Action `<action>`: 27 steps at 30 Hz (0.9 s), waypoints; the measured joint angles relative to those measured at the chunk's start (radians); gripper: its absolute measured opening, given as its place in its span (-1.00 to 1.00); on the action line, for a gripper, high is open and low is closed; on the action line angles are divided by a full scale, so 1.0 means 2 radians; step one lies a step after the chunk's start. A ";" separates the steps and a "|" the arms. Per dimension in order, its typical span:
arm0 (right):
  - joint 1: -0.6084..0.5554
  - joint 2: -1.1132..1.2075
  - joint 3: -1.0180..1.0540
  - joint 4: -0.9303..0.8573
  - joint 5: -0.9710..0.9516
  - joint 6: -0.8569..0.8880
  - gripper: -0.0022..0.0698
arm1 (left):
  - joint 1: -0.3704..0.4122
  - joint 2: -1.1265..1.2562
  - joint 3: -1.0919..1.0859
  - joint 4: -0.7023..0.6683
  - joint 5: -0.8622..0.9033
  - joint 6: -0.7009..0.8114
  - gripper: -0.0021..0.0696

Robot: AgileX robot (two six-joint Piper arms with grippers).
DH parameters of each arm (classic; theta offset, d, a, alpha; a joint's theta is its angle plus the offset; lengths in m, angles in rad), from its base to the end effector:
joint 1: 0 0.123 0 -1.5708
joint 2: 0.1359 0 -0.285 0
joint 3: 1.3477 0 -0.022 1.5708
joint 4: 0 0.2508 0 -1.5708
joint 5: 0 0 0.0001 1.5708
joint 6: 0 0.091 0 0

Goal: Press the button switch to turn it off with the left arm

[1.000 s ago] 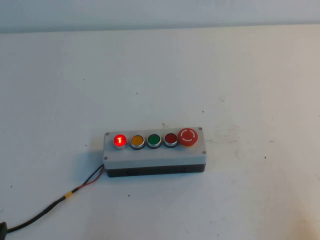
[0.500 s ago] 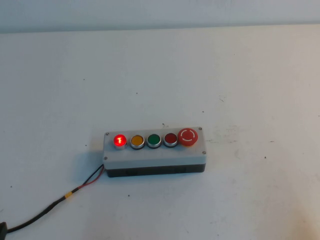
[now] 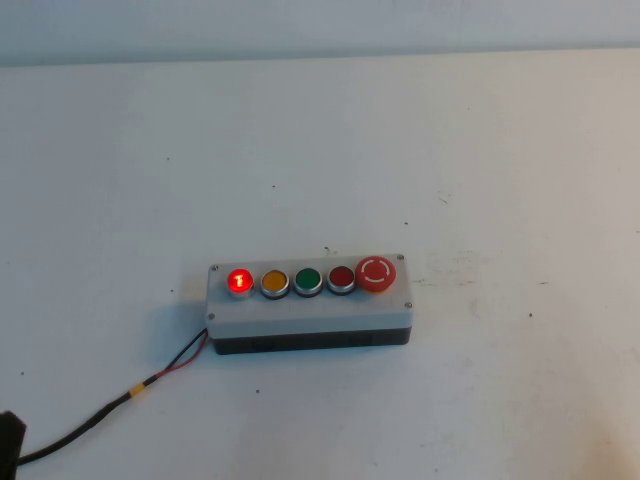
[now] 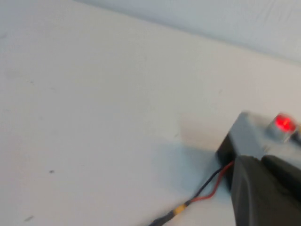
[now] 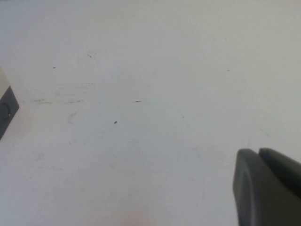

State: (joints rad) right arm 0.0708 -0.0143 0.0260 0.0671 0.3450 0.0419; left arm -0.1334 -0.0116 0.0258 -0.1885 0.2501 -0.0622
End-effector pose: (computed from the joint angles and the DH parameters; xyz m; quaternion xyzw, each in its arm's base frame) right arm 0.0529 0.0058 0.1742 0.0068 0.7954 0.0622 0.6028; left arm 0.0542 -0.0116 0.1828 -0.0278 0.7649 -0.1384 0.6284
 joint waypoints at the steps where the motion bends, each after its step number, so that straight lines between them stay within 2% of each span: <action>1: 0.000 0.000 0.000 0.000 0.000 0.000 -0.98 | 0.000 0.000 0.000 -0.026 -0.015 -0.015 -0.95; 4: 0.000 0.000 0.000 0.000 0.000 0.000 -0.98 | 0.000 0.000 0.000 -0.075 -0.056 -0.034 -0.95; 9: 0.000 0.000 0.000 0.000 0.000 0.000 -0.98 | 0.000 0.000 -0.005 -0.095 -0.077 -0.044 -0.95; 13: 0.000 0.000 0.000 0.000 0.000 0.000 -0.98 | 0.000 0.051 -0.090 -0.081 0.025 -0.047 -0.95; 20: 0.000 0.000 0.000 0.000 0.000 0.000 -0.98 | 0.000 0.247 -0.290 0.003 0.279 -0.021 -0.95; 24: 0.000 0.000 0.000 0.000 0.000 0.000 -0.98 | 0.000 0.363 -0.380 0.011 0.348 0.034 -0.95; 27: 0.000 0.000 0.000 0.000 0.000 0.000 -0.98 | 0.000 0.445 -0.432 0.003 0.363 0.080 -0.95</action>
State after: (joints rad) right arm 0.0708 -0.0143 0.0260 0.0671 0.3450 0.0419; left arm -0.1334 0.8778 -0.8377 -0.1822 0.9756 0.0982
